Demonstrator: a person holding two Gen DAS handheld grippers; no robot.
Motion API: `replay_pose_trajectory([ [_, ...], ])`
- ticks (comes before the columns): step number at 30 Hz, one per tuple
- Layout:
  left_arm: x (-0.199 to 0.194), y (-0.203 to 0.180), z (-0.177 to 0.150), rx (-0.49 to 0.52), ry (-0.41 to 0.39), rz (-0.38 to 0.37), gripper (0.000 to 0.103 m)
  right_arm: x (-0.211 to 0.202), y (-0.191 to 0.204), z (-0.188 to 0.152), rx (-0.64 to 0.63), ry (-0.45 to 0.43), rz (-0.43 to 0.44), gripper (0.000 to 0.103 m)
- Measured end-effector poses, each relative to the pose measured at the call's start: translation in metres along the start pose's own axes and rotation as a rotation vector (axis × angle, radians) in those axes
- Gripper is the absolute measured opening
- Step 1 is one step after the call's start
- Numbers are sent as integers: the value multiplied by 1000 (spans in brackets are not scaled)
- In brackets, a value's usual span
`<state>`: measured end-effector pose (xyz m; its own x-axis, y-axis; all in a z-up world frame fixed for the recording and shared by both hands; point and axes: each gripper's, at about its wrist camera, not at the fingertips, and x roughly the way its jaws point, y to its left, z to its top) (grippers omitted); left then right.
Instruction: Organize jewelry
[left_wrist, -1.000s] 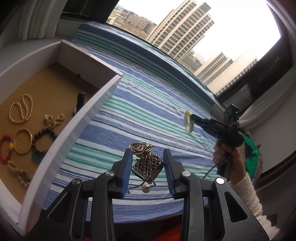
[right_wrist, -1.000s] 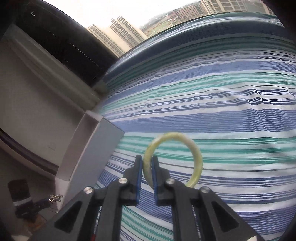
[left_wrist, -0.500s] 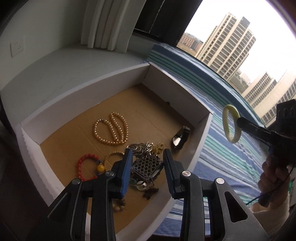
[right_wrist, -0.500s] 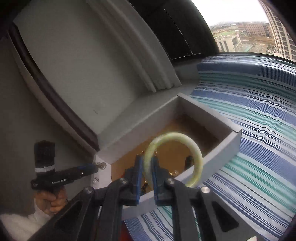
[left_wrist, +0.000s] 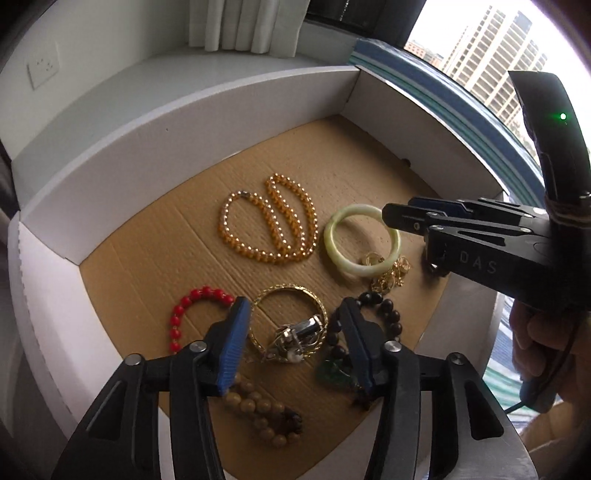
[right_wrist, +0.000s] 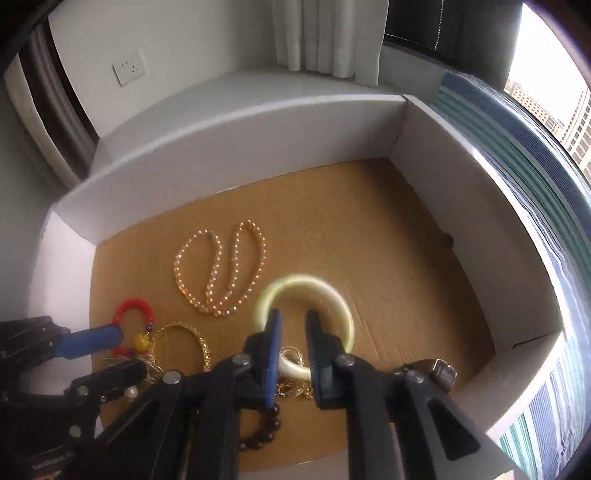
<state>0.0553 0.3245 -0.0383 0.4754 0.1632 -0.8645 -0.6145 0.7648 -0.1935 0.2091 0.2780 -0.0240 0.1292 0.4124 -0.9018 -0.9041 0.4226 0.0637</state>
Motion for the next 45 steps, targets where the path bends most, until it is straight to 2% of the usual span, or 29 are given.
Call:
replay_pose_trajectory([
  [2, -12, -4, -3, 16, -60, 58, 82, -9, -5, -2, 45, -31, 25, 43],
  [3, -15, -6, -4, 24, -92, 93, 87, -15, -7, -4, 61, -47, 33, 45],
  [4, -20, -10, -6, 32, -125, 134, 97, -24, -8, -7, 71, -63, 34, 47],
  [6, -31, -18, -11, 41, -191, 227, 101, -40, -9, -14, 82, -102, 28, 68],
  [8, -40, -20, -12, 32, -225, 300, 101, -55, -9, -23, 80, -147, 0, 77],
  [13, -52, -22, -18, 31, -256, 326, 101, -77, -7, -42, 69, -175, -46, 78],
  [22, -62, -21, -26, 7, -186, 328, 101, -83, 2, -61, 46, -154, -73, 78],
  [25, -61, -12, -26, -42, -110, 284, 101, -78, 8, -65, 41, -121, -89, 78],
  [29, -67, 1, -29, -103, -85, 224, 101, -74, 23, -68, 38, -84, -94, 79],
  [35, -85, 5, -29, -119, -100, 205, 101, -84, 38, -76, 54, -89, -85, 79],
  [41, -99, -1, -33, -97, -131, 221, 101, -95, 33, -79, 72, -93, -137, 79],
  [45, -97, -2, -33, -95, -129, 226, 101, -104, 30, -78, 82, -109, -139, 79],
])
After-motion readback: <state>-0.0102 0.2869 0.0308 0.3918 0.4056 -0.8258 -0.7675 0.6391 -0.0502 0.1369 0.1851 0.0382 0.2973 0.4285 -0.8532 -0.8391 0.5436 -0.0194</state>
